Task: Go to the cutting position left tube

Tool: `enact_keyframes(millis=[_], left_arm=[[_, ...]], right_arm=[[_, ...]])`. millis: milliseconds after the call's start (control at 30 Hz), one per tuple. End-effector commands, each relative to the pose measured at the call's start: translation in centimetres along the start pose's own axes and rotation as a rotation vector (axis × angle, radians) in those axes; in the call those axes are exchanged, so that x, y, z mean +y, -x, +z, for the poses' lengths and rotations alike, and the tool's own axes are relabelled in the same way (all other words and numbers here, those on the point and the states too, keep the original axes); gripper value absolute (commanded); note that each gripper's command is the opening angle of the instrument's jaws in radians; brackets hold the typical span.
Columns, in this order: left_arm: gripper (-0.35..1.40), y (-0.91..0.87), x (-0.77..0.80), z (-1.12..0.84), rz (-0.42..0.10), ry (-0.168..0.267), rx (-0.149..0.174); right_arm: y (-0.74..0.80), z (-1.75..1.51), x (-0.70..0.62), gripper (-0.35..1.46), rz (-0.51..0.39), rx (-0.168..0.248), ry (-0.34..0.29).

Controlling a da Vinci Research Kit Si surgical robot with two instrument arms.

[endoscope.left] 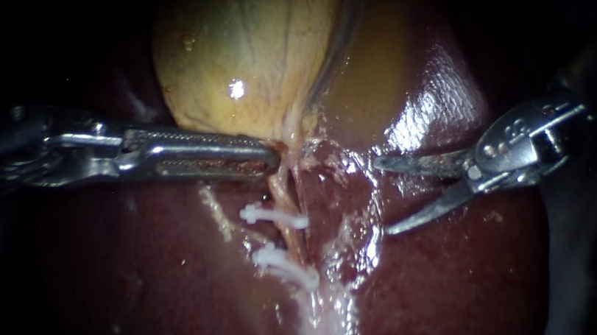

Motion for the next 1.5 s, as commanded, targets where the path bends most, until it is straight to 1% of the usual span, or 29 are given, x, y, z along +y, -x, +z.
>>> enact_keyframes(millis=[33,100,200,267,333,400,533,600,700,767,933,1067,1267,1333,1500], left_arm=[[-0.35,0.0,0.01,-0.02,0.0,0.0,0.0],[-0.35,0.0,0.03,-0.05,0.0,0.001,-0.001],[-0.35,-0.01,0.08,-0.16,-0.001,0.007,-0.003],[-0.35,-0.05,0.12,-0.28,-0.004,0.013,-0.004],[-0.35,-0.1,0.16,-0.4,-0.007,0.007,-0.005],[-0.35,-0.13,0.2,-0.51,-0.009,0.003,0.003],[-0.35,-0.17,0.23,-0.67,-0.013,-0.004,0.014],[-0.35,-0.17,0.23,-0.71,-0.013,-0.005,0.015],[-0.35,-0.16,0.23,-0.73,-0.013,-0.005,0.015],[-0.35,-0.16,0.23,-0.73,-0.013,-0.005,0.015],[-0.35,-0.16,0.23,-0.72,-0.013,-0.006,0.015],[-0.35,-0.16,0.24,-0.72,-0.013,-0.006,0.015],[-0.35,-0.16,0.24,-0.71,-0.013,-0.007,0.015],[-0.35,-0.16,0.25,-0.7,-0.013,-0.008,0.016],[-0.35,-0.16,0.27,-0.69,-0.014,-0.009,0.016]], right_arm=[[0.0,0.0,0.0,1.43,0.0,0.0,-0.001],[0.0,0.0,-0.01,1.43,0.0,0.005,-0.006],[0.01,0.01,-0.01,1.43,-0.006,0.007,-0.011],[0.01,0.01,-0.01,1.43,0.0,0.008,-0.014],[0.01,0.01,-0.01,1.43,0.006,0.009,-0.017],[0.01,0.01,-0.01,1.43,0.012,0.009,-0.017],[0.0,0.02,-0.01,1.43,0.024,0.01,-0.018],[-0.01,0.03,-0.01,1.43,0.031,0.011,-0.023],[-0.02,0.05,-0.01,1.43,0.055,0.018,-0.035],[-0.01,0.08,-0.03,1.41,0.076,0.008,-0.05],[0.05,0.26,-0.15,1.4,0.139,-0.024,-0.09],[0.12,0.48,-0.24,1.38,0.204,-0.047,-0.129],[0.21,0.76,-0.35,1.36,0.245,-0.104,-0.179],[0.23,0.84,-0.37,1.35,0.254,-0.121,-0.195],[0.21,0.99,-0.36,1.35,0.263,-0.127,-0.223]])
